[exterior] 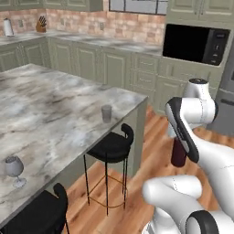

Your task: There is a wine glass and glass cup on the dining counter. Place the wine bottle next to the wine glass and the juice bottle next to the glass cup.

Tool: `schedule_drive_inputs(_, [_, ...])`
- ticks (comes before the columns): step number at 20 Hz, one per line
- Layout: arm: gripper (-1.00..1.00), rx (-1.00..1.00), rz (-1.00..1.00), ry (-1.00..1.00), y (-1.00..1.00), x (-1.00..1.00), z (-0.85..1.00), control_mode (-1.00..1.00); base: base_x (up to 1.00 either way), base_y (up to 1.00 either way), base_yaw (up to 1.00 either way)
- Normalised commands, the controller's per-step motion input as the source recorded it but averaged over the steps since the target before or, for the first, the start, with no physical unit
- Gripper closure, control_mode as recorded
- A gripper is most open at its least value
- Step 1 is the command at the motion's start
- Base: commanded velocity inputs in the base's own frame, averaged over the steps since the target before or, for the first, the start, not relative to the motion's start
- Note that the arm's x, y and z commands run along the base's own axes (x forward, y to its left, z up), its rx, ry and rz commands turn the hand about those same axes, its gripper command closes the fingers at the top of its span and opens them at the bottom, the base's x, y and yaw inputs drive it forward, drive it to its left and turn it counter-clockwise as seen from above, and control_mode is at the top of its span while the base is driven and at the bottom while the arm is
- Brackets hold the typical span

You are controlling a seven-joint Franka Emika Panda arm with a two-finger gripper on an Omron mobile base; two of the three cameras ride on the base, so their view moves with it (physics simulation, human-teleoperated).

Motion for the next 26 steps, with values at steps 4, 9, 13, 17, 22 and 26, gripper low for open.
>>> schedule_drive_inputs(4, [1.0,0.0,0.0,0.0,0.0,0.0,0.0,1.0,0.57,-0.25,0.52])
schedule_drive_inputs(9, [1.0,0.0,0.0,0.0,0.0,0.0,0.0,1.0,0.55,-0.27,0.52])
schedule_drive_inputs(13, [1.0,0.0,0.0,0.0,0.0,0.0,0.0,1.0,0.48,-0.36,0.46])
schedule_drive_inputs(17, [1.0,0.0,0.0,0.0,0.0,0.0,0.0,1.0,0.35,-0.48,0.36])
schedule_drive_inputs(22, [1.0,0.0,0.0,0.0,0.0,0.0,0.0,1.0,0.28,-0.56,0.26])
schedule_drive_inputs(26, [1.0,0.0,0.0,0.0,0.0,0.0,0.0,1.0,0.13,-0.64,0.19])
